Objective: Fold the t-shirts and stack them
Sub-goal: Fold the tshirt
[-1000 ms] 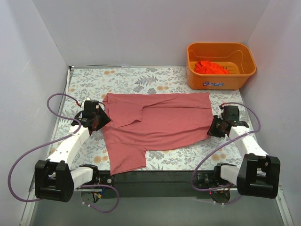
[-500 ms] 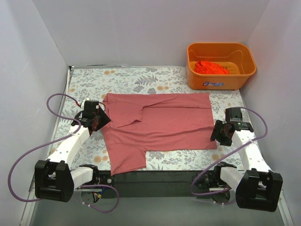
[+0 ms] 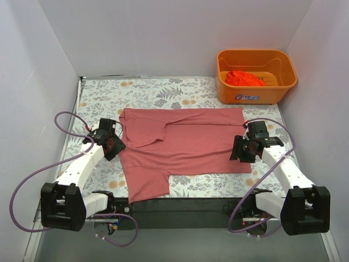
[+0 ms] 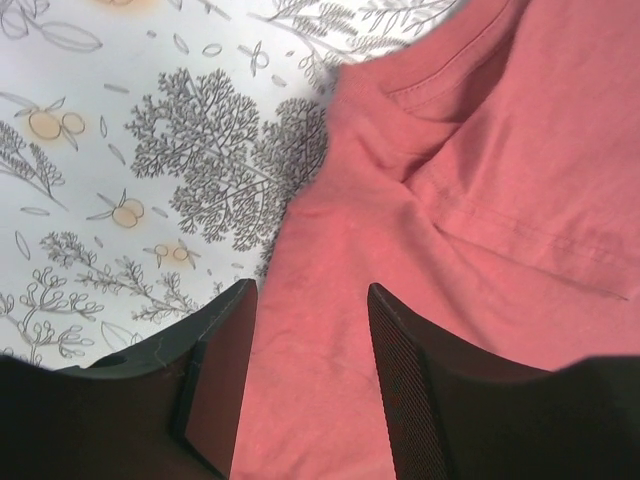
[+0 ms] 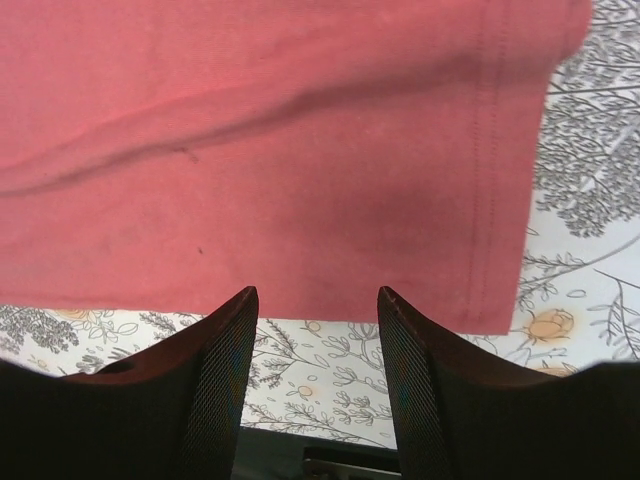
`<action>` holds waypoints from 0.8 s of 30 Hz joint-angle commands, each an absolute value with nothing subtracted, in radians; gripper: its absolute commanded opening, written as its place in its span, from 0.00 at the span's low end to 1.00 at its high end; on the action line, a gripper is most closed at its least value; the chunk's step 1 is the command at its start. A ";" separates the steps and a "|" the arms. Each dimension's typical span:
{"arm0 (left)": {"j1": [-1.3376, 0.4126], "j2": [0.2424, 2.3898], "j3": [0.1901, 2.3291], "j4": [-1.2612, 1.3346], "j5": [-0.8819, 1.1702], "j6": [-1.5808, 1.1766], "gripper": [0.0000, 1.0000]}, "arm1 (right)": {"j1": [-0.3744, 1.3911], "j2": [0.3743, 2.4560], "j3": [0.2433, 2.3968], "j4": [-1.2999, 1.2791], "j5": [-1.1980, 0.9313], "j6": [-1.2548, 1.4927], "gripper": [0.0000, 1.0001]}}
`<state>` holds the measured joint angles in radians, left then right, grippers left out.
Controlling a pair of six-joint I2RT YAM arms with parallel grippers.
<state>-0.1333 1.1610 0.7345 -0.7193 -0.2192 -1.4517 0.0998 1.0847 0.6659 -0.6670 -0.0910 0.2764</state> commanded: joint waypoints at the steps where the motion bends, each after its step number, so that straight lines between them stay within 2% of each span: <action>1: -0.138 1.185 0.765 -0.799 -0.196 -1.483 0.47 | 0.135 1.123 0.693 -0.580 -0.121 0.270 0.58; 5: -0.137 1.261 0.779 -0.848 -0.137 -1.482 0.46 | 0.150 1.143 0.678 -0.514 -0.147 0.255 0.58; 15: -0.138 1.272 0.749 -0.881 -0.110 -1.499 0.45 | 0.150 1.118 0.635 -0.456 -0.158 0.216 0.58; 24: -0.144 1.299 0.684 -0.856 -0.100 -1.517 0.39 | 0.150 1.101 0.618 -0.431 -0.164 0.216 0.58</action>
